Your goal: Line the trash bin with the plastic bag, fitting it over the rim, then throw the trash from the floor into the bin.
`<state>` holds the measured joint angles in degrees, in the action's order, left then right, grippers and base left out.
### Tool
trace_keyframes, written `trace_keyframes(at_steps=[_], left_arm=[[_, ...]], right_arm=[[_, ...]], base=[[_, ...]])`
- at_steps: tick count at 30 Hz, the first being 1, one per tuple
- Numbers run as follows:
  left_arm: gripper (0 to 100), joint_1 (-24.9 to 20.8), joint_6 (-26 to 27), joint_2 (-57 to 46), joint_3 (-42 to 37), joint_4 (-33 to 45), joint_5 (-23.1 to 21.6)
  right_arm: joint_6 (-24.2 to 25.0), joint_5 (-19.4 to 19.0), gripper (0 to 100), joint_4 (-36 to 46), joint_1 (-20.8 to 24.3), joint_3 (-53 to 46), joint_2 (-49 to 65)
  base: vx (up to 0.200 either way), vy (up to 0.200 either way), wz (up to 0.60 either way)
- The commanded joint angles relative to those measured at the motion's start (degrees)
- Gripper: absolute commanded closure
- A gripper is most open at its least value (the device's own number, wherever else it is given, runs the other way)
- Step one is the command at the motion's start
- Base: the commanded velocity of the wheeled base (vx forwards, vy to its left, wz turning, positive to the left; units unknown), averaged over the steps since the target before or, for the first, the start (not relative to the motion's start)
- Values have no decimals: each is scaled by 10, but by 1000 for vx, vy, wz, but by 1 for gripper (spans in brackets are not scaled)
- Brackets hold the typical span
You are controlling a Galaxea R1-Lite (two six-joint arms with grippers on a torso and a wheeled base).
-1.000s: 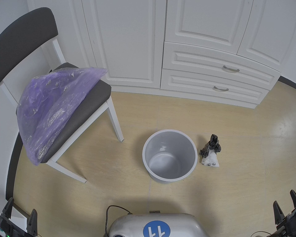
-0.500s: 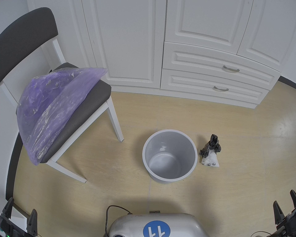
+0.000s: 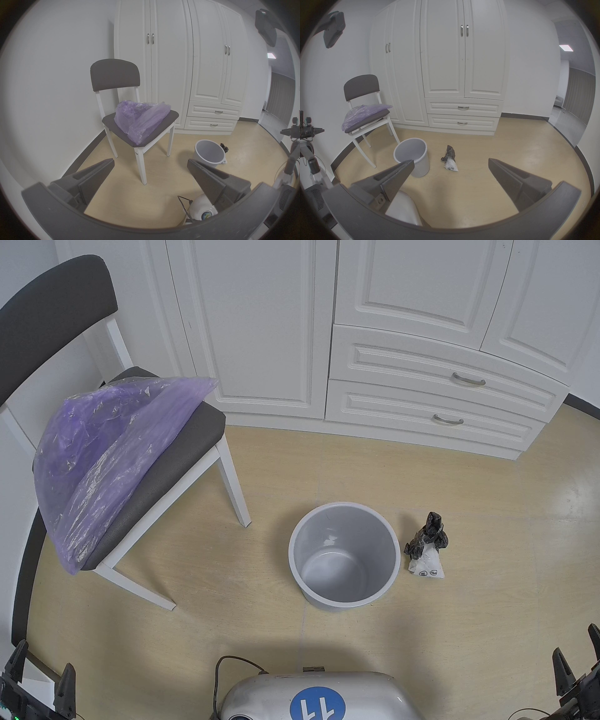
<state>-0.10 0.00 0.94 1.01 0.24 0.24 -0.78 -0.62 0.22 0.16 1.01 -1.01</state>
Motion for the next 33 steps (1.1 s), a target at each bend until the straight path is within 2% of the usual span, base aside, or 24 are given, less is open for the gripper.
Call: trace_keyframes(at_steps=[1, 11, 14, 17, 26, 33], left_arm=[[0, 0, 0, -8, -10, 0, 0], [0, 0, 4, -9, -10, 0, -2], [0, 0, -4, -9, -10, 0, 2], [0, 1, -33, -8, -8, 0, 13], [0, 0, -33, -9, -10, -5, 14], [0, 1, 20, -9, -10, -5, -11]], right_arm=[[8, 0, 0, 0, 0, -10, 10], [2, 0, 0, 0, 0, -10, 10], [6, 1, 0, -1, 0, -10, 10], [7, 2, 0, -1, 0, -10, 10], [13, 3, 0, -2, 0, -10, 10], [3, 8, 0, -3, -2, -10, 10]], base=[[0, 0, 0], [0, 0, 0], [0, 0, 0], [0, 0, 0], [0, 0, 0], [0, 0, 0]])
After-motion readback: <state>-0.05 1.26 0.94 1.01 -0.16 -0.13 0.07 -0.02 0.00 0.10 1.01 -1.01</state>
